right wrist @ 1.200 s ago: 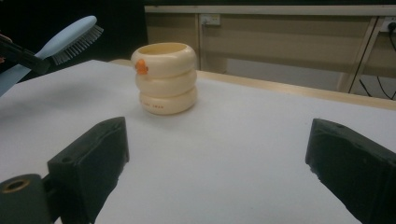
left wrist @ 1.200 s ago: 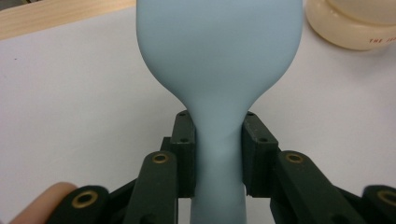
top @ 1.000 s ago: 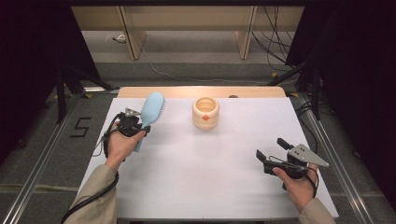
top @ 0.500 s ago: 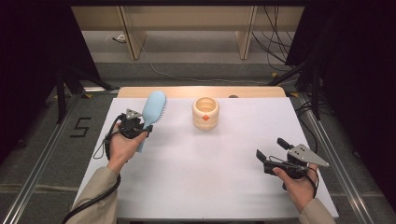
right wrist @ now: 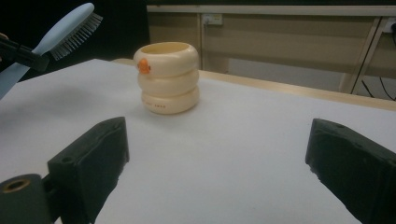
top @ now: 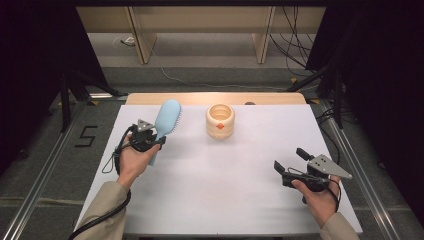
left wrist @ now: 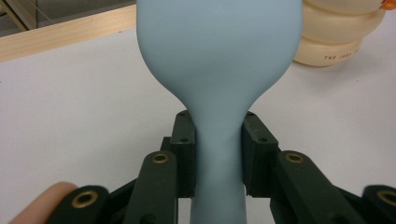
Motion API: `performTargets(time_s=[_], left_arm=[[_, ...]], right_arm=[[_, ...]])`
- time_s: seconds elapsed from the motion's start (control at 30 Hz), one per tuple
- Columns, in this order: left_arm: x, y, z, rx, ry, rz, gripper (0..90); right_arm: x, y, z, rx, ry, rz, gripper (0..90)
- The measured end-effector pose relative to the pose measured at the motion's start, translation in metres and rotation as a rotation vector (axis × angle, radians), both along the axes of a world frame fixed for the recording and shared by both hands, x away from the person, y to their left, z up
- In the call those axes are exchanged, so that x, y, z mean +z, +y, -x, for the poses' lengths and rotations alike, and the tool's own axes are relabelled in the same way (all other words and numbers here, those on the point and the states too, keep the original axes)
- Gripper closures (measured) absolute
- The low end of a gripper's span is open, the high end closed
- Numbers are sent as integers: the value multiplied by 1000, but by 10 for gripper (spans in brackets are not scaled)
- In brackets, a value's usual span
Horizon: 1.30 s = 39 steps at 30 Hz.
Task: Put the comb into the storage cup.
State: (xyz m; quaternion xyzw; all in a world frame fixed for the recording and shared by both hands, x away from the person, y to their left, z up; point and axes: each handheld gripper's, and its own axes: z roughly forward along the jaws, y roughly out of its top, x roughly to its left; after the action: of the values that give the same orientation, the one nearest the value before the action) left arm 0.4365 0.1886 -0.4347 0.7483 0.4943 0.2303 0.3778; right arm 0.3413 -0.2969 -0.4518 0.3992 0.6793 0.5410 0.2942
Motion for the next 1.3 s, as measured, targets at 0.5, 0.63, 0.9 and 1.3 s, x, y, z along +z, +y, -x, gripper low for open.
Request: performTargets(time_s=[0.5,0.63,0.9,1.3], left_arm=[[7,-9,5,-15,-41,29,697],[7,-10,6,-21,-47,33,697],[8,-13,7,-28,-57,34,697],[10,-18,9,-40,-69,48,697]], right_arm=[[-1,1,0,3,4,-1,70],[-1,1,0,3,5,0,70],[-1,1,0,4,5,0,70],[-1,3,-1,10,7,3,70]])
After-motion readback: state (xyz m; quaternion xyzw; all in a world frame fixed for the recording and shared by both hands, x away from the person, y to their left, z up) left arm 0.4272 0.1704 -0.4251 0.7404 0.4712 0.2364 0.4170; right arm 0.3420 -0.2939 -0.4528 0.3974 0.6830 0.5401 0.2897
